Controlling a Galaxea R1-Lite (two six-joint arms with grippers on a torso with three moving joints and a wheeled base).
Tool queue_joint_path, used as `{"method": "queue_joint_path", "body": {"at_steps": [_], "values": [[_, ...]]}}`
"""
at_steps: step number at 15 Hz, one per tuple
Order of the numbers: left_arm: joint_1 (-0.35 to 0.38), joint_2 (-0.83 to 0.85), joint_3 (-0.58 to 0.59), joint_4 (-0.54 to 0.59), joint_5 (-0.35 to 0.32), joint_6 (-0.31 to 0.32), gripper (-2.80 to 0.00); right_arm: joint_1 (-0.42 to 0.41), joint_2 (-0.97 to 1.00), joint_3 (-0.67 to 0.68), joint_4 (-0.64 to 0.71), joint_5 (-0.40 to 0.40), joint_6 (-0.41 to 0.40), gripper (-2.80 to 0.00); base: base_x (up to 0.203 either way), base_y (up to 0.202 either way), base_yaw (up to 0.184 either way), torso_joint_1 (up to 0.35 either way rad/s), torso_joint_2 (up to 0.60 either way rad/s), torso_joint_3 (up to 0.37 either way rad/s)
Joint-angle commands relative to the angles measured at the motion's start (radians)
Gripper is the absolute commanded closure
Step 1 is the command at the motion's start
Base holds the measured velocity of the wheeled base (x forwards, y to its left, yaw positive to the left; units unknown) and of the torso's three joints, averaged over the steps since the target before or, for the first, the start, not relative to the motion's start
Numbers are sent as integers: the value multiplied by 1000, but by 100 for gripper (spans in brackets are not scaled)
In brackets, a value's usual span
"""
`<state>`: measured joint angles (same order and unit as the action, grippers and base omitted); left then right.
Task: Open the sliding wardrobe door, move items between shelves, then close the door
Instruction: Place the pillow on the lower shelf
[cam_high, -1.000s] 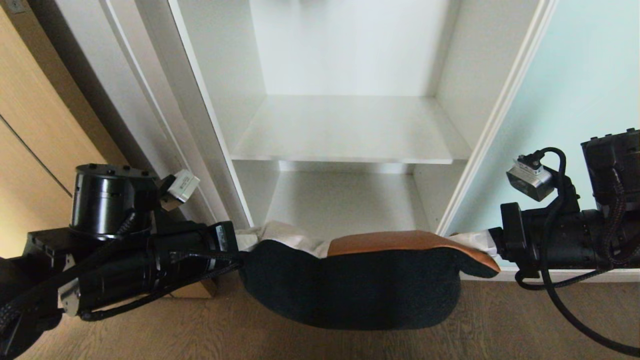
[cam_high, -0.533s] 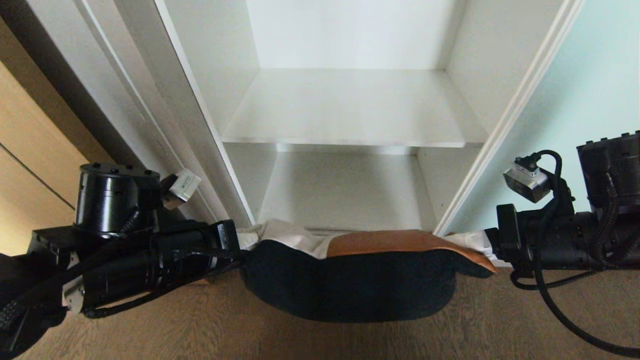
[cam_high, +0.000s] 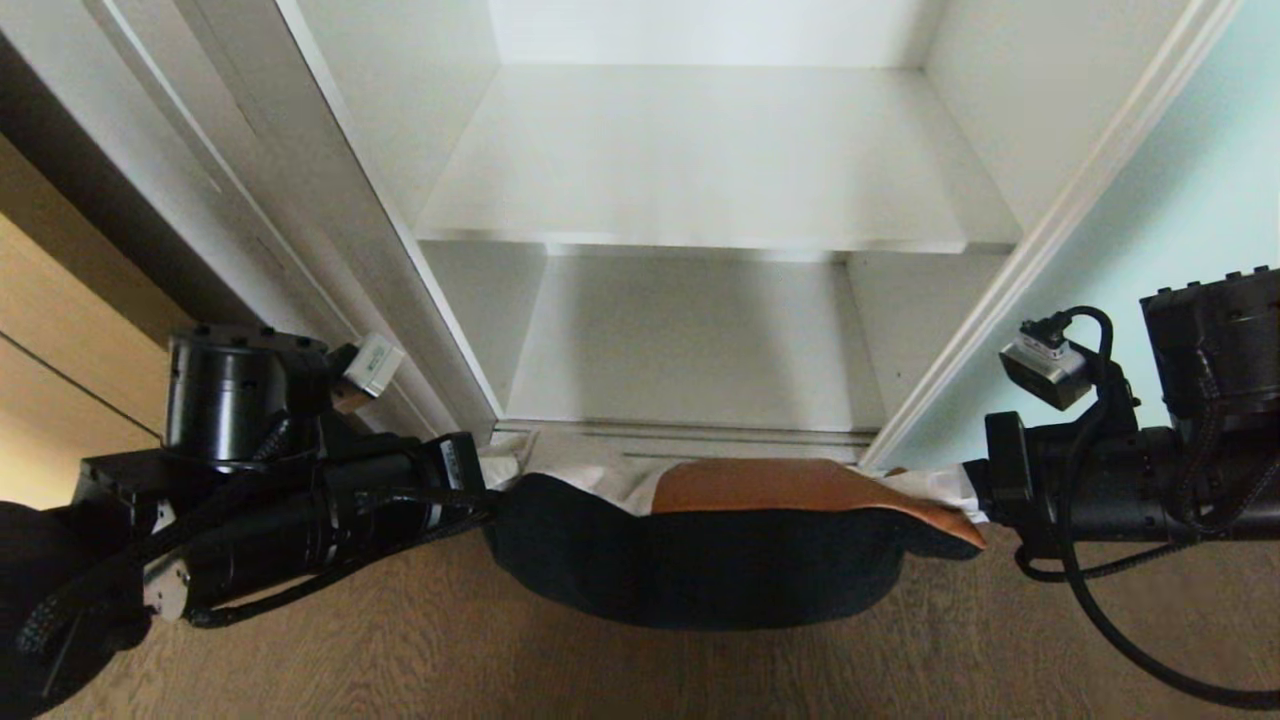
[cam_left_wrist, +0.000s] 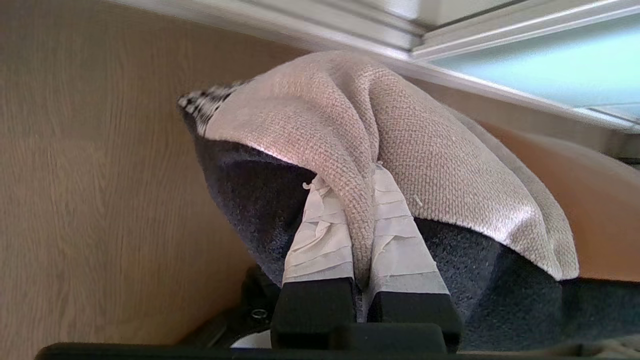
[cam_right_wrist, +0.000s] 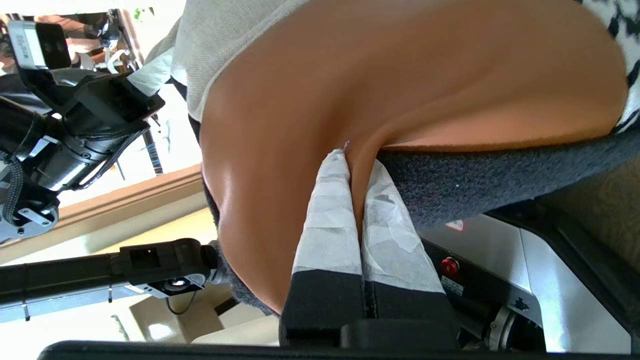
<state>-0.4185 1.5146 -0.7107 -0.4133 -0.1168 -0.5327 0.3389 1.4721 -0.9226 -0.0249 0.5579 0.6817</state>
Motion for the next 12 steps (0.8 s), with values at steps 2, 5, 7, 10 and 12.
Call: {"method": "queue_joint_path", "body": {"at_steps": [2,5,7,10,12], "values": [[0,7,5,-2,-1,-6,0,0,4,1,0,4,4,0,0,0,0,2,2,-201],[0,6,5,-2,-1,-10,0,8,5,2,0,4,4,0,0,0,0,6,1,-196],[0,6,5,-2,-3,-15,0,8,5,2,0,4,4,0,0,0,0,2,-1,-199],[0,7,7,-2,-3,-15,0,9,7,7,-1,4,4,0,0,0,0,5,0,-197],[0,7,8,-1,-3,-16,0,13,9,7,-1,4,4,0,0,0,0,-4,4,-201]]}}
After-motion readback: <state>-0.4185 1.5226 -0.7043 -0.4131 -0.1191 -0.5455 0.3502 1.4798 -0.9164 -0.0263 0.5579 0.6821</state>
